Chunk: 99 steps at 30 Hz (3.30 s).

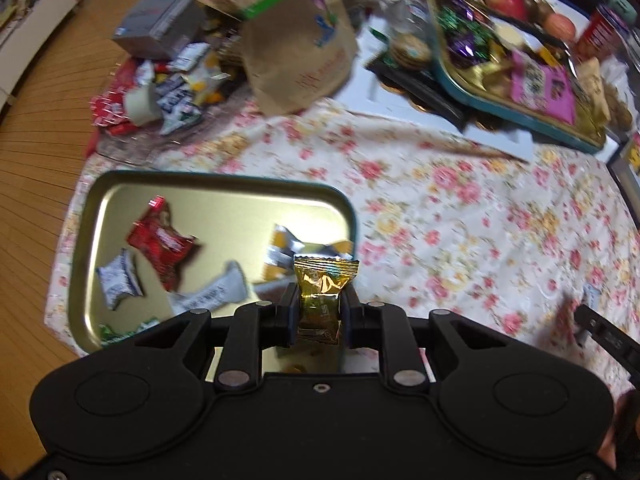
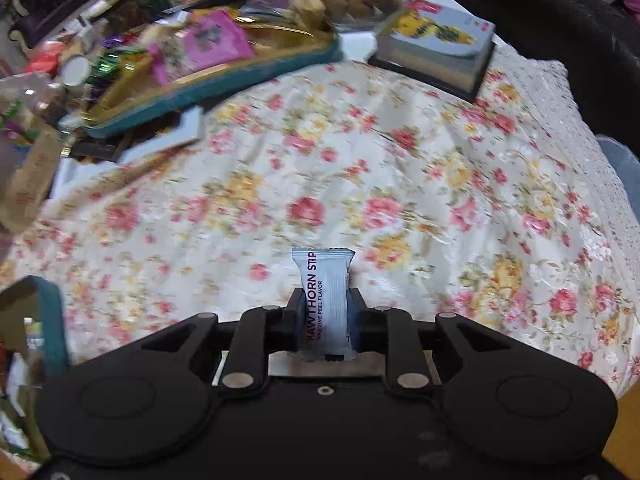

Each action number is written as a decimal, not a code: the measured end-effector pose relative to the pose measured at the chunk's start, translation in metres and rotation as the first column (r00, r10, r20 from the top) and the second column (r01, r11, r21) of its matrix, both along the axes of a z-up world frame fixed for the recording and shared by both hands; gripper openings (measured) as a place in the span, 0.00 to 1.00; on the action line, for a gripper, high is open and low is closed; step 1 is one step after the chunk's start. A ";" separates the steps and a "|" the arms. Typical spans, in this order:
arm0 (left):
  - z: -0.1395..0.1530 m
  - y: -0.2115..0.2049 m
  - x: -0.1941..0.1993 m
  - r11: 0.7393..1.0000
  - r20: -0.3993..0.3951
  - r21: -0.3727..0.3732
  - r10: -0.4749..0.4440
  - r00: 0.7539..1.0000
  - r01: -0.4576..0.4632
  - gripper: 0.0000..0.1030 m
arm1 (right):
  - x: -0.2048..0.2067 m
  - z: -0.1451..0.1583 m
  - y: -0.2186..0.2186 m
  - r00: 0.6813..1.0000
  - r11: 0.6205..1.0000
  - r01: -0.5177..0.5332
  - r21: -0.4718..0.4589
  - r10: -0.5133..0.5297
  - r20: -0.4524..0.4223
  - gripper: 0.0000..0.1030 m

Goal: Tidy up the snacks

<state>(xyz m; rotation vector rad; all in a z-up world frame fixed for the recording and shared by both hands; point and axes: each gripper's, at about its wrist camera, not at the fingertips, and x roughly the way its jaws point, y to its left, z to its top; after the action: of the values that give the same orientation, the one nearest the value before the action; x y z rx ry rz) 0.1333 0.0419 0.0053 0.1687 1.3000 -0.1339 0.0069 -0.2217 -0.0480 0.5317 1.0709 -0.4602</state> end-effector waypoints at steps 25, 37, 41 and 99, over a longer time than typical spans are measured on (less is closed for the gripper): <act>0.041 0.104 0.036 0.942 0.081 -0.013 0.335 0.939 -0.336 0.37 | 0.051 0.091 0.187 0.853 0.881 -0.470 0.060 0.435 0.290 0.23; 0.046 0.119 0.028 0.943 0.070 -0.032 0.333 0.940 -0.331 0.37 | 0.051 0.101 0.229 0.765 0.806 -0.590 0.052 0.537 0.357 0.32; 0.047 0.119 0.027 0.943 0.086 -0.020 0.334 0.939 -0.333 0.37 | 0.048 0.104 0.228 0.752 0.803 -0.595 0.037 0.540 0.377 0.34; -0.023 0.035 -0.059 0.989 0.078 0.151 -0.020 0.997 0.008 0.37 | 0.034 0.040 0.137 0.922 0.926 -0.378 0.019 0.375 0.093 0.35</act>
<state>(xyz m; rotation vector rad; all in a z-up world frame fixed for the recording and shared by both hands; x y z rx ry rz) 0.0746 0.0768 -0.0174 0.3092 1.2303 -0.0406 0.0412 -0.0847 -0.0076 0.3613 1.0680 -0.0769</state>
